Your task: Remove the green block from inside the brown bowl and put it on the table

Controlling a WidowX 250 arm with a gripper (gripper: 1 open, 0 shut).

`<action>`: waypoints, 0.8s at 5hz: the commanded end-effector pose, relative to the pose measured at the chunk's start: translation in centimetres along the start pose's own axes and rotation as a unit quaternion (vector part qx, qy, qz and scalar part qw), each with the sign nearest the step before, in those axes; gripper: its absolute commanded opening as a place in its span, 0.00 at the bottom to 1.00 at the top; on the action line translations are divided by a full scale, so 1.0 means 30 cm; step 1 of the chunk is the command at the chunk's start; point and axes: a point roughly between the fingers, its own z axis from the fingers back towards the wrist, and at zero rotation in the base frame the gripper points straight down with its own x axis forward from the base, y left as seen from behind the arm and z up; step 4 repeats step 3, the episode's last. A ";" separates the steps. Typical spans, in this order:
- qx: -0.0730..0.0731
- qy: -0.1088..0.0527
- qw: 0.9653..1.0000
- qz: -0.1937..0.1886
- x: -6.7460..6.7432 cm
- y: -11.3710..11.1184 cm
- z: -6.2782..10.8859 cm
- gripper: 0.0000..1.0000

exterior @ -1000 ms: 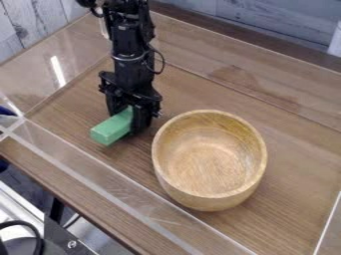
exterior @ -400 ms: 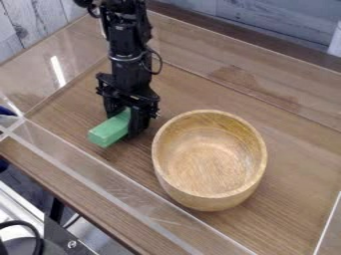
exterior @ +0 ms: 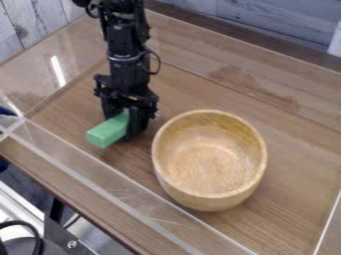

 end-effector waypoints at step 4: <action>0.013 -0.039 0.999 0.011 0.014 0.019 0.079 0.00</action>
